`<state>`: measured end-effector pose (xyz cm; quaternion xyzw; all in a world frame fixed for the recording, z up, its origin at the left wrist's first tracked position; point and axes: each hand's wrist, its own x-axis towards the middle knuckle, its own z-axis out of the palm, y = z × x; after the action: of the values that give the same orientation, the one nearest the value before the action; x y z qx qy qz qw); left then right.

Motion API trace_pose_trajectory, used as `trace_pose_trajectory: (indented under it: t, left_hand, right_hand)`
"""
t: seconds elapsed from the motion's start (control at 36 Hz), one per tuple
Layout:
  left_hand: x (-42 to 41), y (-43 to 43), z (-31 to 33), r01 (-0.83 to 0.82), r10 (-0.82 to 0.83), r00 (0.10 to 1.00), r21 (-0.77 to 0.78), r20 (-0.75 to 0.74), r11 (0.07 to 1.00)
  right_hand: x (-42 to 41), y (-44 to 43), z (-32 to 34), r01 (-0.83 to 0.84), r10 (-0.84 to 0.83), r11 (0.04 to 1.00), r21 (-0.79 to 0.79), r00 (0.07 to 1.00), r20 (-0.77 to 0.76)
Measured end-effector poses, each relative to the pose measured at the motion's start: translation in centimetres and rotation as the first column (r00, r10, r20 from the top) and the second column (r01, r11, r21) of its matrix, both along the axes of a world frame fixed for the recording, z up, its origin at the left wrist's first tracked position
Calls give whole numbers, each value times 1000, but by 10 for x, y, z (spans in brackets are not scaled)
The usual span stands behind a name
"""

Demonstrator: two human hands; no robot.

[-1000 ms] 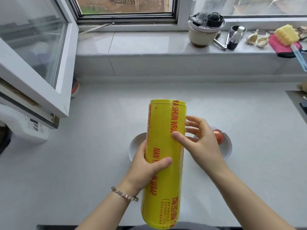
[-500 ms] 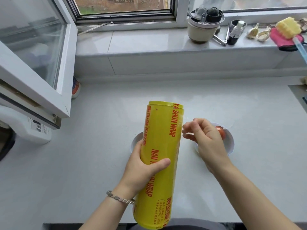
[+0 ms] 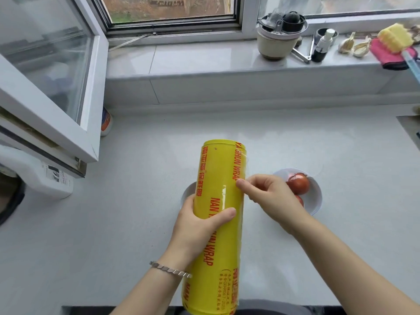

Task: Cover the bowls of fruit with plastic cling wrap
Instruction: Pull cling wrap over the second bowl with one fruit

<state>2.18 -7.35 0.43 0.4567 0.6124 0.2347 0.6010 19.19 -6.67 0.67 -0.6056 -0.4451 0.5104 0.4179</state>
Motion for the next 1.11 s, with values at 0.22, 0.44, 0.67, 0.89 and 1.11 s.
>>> trace_pose_trajectory:
  t: [0.22,0.44,0.67,0.89,1.11]
  left_hand:
    - [0,5,0,26,-25,998,20,-65,999]
    - [3,4,-2,-30,29,998,-6,-57,1000]
    - [0,24,-5,-200,208,976,-115,58,973]
    - [-6,24,-7,-167,167,986,-71,-15,983]
    - [-2,12,-15,-151,151,988,-88,2,985]
  right_hand:
    - [-11,-12,-7,78,-68,988,135,995,-73]
    - [-14,-16,-10,-7,-25,991,-131,970,-240]
    - [-19,-37,-18,-42,34,997,-67,992,-125]
    - [-20,-27,-19,-26,1,989,-142,985,-175]
    - [-28,-21,-23,27,-50,985,-168,990,-135]
